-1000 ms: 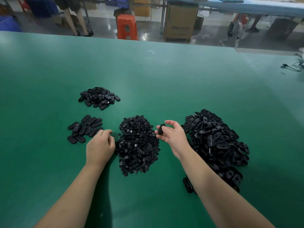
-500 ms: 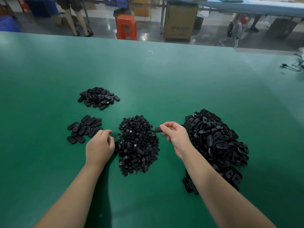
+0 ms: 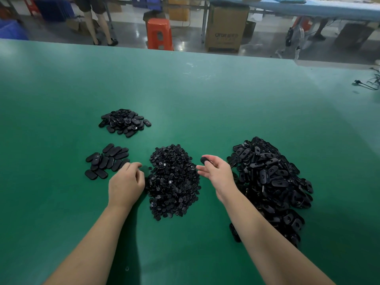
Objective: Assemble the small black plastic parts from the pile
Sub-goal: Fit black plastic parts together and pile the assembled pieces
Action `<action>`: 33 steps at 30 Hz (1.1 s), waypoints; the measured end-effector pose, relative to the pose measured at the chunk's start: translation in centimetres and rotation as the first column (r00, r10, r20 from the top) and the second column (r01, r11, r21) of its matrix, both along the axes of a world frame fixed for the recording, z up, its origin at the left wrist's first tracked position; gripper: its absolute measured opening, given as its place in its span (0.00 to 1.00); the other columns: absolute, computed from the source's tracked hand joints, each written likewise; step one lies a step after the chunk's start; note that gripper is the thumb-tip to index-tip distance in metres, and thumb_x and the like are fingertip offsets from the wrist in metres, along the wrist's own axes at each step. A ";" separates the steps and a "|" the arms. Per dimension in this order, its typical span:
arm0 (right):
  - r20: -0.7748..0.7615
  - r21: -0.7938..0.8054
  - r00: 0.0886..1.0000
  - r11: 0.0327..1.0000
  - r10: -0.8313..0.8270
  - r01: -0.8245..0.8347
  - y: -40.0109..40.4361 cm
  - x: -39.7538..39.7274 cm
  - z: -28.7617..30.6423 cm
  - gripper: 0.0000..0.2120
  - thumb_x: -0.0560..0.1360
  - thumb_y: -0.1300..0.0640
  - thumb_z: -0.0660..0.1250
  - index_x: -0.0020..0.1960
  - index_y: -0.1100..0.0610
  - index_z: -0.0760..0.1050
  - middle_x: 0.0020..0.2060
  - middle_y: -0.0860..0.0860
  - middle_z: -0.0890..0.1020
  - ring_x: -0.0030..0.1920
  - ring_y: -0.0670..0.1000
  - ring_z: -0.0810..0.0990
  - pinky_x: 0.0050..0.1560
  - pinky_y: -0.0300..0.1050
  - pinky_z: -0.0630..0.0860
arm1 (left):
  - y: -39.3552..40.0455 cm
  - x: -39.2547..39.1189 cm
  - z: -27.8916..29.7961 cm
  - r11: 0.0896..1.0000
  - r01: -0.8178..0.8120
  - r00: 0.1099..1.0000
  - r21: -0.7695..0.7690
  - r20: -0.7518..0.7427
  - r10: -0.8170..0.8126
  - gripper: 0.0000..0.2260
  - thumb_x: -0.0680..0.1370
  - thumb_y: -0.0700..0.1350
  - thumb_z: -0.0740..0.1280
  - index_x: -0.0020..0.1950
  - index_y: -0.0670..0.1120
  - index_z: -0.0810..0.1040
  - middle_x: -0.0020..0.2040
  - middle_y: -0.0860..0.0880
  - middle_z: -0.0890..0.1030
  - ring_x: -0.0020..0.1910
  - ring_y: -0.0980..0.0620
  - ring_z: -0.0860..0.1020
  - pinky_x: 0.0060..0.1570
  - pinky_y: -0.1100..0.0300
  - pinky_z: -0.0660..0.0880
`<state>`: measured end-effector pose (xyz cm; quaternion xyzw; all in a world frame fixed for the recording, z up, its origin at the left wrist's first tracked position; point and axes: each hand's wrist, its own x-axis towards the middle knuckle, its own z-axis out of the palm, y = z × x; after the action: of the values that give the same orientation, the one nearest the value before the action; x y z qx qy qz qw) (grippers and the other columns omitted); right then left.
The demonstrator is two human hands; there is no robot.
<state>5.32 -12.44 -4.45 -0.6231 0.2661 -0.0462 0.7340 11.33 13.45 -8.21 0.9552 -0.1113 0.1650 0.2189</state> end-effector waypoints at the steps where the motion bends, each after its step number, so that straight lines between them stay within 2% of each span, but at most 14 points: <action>1: 0.010 -0.034 1.000 0.999 -0.016 0.016 0.1 0.0 0.0 0.07 0.82 0.64 0.63 0.55 0.54 0.76 0.50 0.54 0.83 0.47 0.50 0.87 0.56 0.48 0.82 | 0.0 0.0 0.1 1.000 0.003 1.000 -0.001 -0.004 -0.003 0.08 0.75 0.36 0.69 0.52 0.42 0.84 0.40 0.50 0.80 0.31 0.53 0.71 0.26 0.65 0.60; 7: 0.057 -0.179 0.986 0.971 -0.154 0.162 1.3 -0.1 -1.0 0.04 0.81 0.59 0.66 0.54 0.53 0.72 0.48 0.51 0.84 0.44 0.47 0.86 0.52 0.48 0.82 | 0.0 -0.2 0.5 0.998 0.051 0.999 -0.033 0.007 -0.051 0.04 0.78 0.42 0.68 0.49 0.46 0.84 0.40 0.54 0.77 0.27 0.54 0.71 0.24 0.64 0.63; 12: 0.120 -0.293 0.974 0.931 -0.191 0.218 2.4 -0.7 -2.1 0.15 0.81 0.60 0.65 0.63 0.42 0.69 0.44 0.48 0.83 0.39 0.42 0.85 0.40 0.32 0.77 | 0.1 0.0 0.5 0.997 0.073 0.997 -0.015 -0.017 -0.073 0.06 0.79 0.45 0.71 0.54 0.50 0.86 0.41 0.54 0.75 0.28 0.53 0.73 0.24 0.60 0.70; 15: 0.130 -0.331 0.973 0.917 -0.191 0.224 2.7 -0.8 -2.4 0.13 0.82 0.60 0.65 0.60 0.44 0.73 0.45 0.49 0.83 0.38 0.40 0.85 0.42 0.35 0.80 | 0.4 0.2 0.3 0.996 0.094 0.995 0.001 -0.031 -0.094 0.12 0.80 0.42 0.70 0.60 0.54 0.85 0.43 0.54 0.75 0.30 0.51 0.74 0.25 0.59 0.71; 18: 0.142 -0.349 0.971 0.908 -0.194 0.233 2.5 -1.0 -2.7 0.09 0.82 0.59 0.64 0.58 0.47 0.73 0.46 0.49 0.83 0.38 0.41 0.85 0.40 0.32 0.78 | 0.6 0.3 0.2 0.993 0.117 0.992 0.030 -0.052 -0.115 0.15 0.79 0.39 0.70 0.60 0.56 0.85 0.46 0.54 0.77 0.31 0.51 0.74 0.25 0.60 0.71; 22: 0.153 -0.325 0.969 0.916 -0.196 0.236 2.3 -1.3 -2.7 0.06 0.82 0.58 0.64 0.53 0.46 0.71 0.44 0.46 0.85 0.38 0.43 0.85 0.39 0.33 0.78 | 0.7 0.4 0.1 0.994 0.105 0.992 0.009 -0.067 -0.104 0.12 0.77 0.41 0.73 0.56 0.56 0.87 0.46 0.55 0.77 0.33 0.53 0.75 0.27 0.60 0.72; 27: 0.150 -0.290 0.972 0.932 -0.181 0.218 2.1 -1.4 -2.8 0.03 0.83 0.57 0.63 0.52 0.50 0.71 0.46 0.46 0.86 0.39 0.46 0.87 0.47 0.46 0.82 | 0.7 0.5 0.0 0.997 0.070 0.993 -0.046 -0.092 -0.074 0.07 0.77 0.47 0.74 0.53 0.56 0.87 0.45 0.58 0.75 0.34 0.57 0.74 0.29 0.60 0.72; 33: 0.144 -0.308 0.979 0.933 -0.145 0.184 2.1 -1.5 -2.6 0.03 0.83 0.57 0.63 0.51 0.49 0.71 0.45 0.46 0.86 0.39 0.45 0.86 0.46 0.47 0.83 | 0.7 0.4 0.3 0.996 0.065 0.994 -0.058 -0.088 -0.070 0.04 0.78 0.47 0.73 0.51 0.54 0.87 0.43 0.58 0.75 0.32 0.56 0.74 0.27 0.59 0.73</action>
<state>3.78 -10.35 -7.07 -0.7055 0.2621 -0.1873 0.6313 11.75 14.11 -7.91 0.9510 -0.1288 0.1172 0.2554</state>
